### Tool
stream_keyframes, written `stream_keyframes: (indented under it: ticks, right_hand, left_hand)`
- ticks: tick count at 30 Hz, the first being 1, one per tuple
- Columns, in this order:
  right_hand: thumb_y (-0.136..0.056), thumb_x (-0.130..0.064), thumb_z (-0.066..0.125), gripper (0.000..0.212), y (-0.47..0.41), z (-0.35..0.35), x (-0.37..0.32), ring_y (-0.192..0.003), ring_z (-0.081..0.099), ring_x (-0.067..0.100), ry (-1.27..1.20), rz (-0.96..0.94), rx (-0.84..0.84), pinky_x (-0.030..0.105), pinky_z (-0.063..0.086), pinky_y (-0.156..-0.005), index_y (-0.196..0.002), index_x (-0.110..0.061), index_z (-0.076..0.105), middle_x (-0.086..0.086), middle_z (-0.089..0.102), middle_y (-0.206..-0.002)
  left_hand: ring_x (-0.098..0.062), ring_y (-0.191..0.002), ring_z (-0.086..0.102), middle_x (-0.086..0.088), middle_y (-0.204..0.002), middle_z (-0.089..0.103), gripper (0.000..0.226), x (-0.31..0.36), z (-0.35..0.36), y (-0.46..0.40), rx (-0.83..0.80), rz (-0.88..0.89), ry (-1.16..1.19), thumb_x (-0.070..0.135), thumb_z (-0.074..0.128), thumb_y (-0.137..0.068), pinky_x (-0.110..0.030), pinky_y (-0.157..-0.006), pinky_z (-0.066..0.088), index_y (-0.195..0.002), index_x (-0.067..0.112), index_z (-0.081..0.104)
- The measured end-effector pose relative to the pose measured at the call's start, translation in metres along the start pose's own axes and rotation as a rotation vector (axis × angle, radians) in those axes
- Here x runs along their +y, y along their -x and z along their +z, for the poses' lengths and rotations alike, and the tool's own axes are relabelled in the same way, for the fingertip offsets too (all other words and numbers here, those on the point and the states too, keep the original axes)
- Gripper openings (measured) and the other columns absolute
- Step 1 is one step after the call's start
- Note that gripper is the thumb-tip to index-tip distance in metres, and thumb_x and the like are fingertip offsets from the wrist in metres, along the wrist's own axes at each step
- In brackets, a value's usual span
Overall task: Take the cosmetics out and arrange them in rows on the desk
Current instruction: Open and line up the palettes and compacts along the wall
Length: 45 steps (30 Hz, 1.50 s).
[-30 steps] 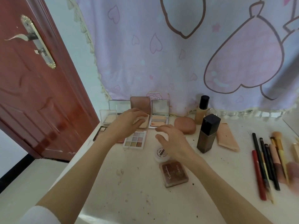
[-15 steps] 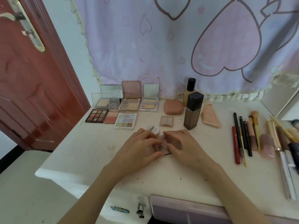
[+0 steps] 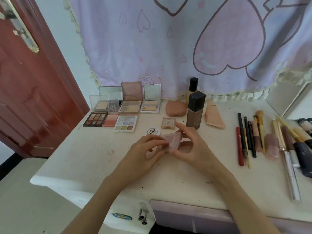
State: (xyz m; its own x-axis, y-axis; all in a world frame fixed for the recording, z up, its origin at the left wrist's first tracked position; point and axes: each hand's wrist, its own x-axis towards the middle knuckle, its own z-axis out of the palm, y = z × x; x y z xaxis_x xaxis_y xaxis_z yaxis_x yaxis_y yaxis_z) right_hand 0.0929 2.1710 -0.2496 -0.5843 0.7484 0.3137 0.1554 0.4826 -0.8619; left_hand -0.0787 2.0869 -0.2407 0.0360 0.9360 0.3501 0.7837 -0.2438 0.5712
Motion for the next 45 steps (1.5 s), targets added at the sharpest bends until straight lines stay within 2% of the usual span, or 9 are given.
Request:
stream_keyframes:
  ticks: [4,8,17,22,25,28,37,41,45]
  right_hand:
    - [-0.068,-0.026,0.079,0.083,0.001,0.0,-0.007,-0.106,0.052,-0.006,-0.088,-0.048,0.075,0.012,0.048,-0.084,-0.135,-0.03,0.03,-0.01,0.045,-0.117]
    - [-0.065,-0.037,0.075,0.089,0.001,0.0,-0.008,-0.109,0.049,-0.006,-0.026,-0.108,0.109,0.014,0.047,-0.089,-0.138,-0.029,0.026,-0.015,0.043,-0.118]
    - [-0.07,-0.021,0.08,0.09,0.0,0.006,-0.004,-0.113,0.045,-0.01,0.092,-0.183,0.111,0.017,0.045,-0.096,-0.14,-0.025,0.022,-0.027,0.033,-0.124]
    - [-0.087,-0.005,0.062,0.056,0.001,0.001,-0.014,-0.109,0.06,0.006,-0.341,-0.006,0.085,0.022,0.052,-0.088,-0.133,-0.027,0.038,-0.01,0.056,-0.123]
    - [-0.092,-0.016,0.053,0.036,0.0,-0.007,-0.018,-0.105,0.065,0.018,-0.631,0.082,0.08,0.029,0.054,-0.084,-0.128,-0.015,0.051,-0.002,0.069,-0.111]
    - [-0.087,-0.02,0.055,0.039,0.0,-0.01,-0.022,-0.101,0.066,0.018,-0.756,0.117,0.016,0.029,0.054,-0.081,-0.126,-0.015,0.054,0.003,0.069,-0.112]
    - [-0.07,-0.022,0.065,0.056,-0.001,-0.016,-0.026,-0.103,0.065,0.022,-0.993,0.206,-0.083,0.025,0.053,-0.082,-0.125,-0.013,0.055,0.009,0.068,-0.113]
    - [-0.069,-0.018,0.065,0.055,-0.002,-0.015,-0.026,-0.101,0.066,0.02,-1.053,0.223,-0.085,0.023,0.053,-0.081,-0.123,-0.012,0.055,0.007,0.068,-0.113]
    - [-0.067,-0.016,0.066,0.051,-0.004,-0.013,-0.028,-0.099,0.067,0.019,-1.089,0.23,-0.091,0.023,0.053,-0.08,-0.118,-0.012,0.058,0.007,0.069,-0.11]
  left_hand:
    - [0.001,-0.097,0.056,0.011,-0.108,0.059,0.022,0.016,0.002,-0.01,0.064,-0.086,0.176,0.02,0.059,-0.089,-0.009,-0.08,0.046,-0.109,0.027,0.065]
    - [0.002,-0.093,0.059,0.01,-0.11,0.062,0.027,0.03,-0.003,-0.021,0.035,-0.249,0.319,0.036,0.057,-0.085,-0.006,-0.076,0.046,-0.111,0.028,0.06]
    - [0.0,-0.087,0.056,0.017,-0.107,0.05,0.049,0.04,-0.003,-0.041,-0.011,-0.407,0.33,0.03,0.067,-0.081,-0.005,-0.058,0.045,-0.123,0.029,0.041]
    - [-0.007,-0.095,0.059,0.013,-0.111,0.055,0.057,0.04,-0.019,-0.044,0.012,-0.334,0.348,0.02,0.071,-0.078,-0.016,-0.078,0.049,-0.125,0.027,0.039]
    - [-0.003,-0.102,0.056,0.019,-0.114,0.053,0.063,0.042,-0.03,-0.044,-0.051,-0.222,0.266,0.02,0.075,-0.075,-0.014,-0.088,0.045,-0.121,0.036,0.035]
    - [-0.001,-0.111,0.05,0.017,-0.12,0.05,0.068,0.046,-0.033,-0.043,-0.131,-0.147,0.158,0.023,0.076,-0.074,-0.008,-0.093,0.039,-0.122,0.039,0.031]
    - [-0.007,-0.121,0.049,0.012,-0.129,0.053,0.05,0.059,-0.042,-0.044,-0.132,-0.088,0.072,0.024,0.074,-0.074,-0.036,-0.105,0.04,-0.119,0.033,0.054]
    - [0.005,-0.119,0.047,0.03,-0.122,0.049,0.047,0.052,-0.049,-0.047,-0.169,-0.04,0.057,0.027,0.074,-0.075,-0.027,-0.105,0.04,-0.113,0.045,0.052]
    - [0.009,-0.12,0.043,0.021,-0.129,0.053,0.045,0.043,-0.054,-0.053,-0.223,-0.052,0.04,0.027,0.073,-0.077,-0.025,-0.107,0.036,-0.119,0.034,0.059]
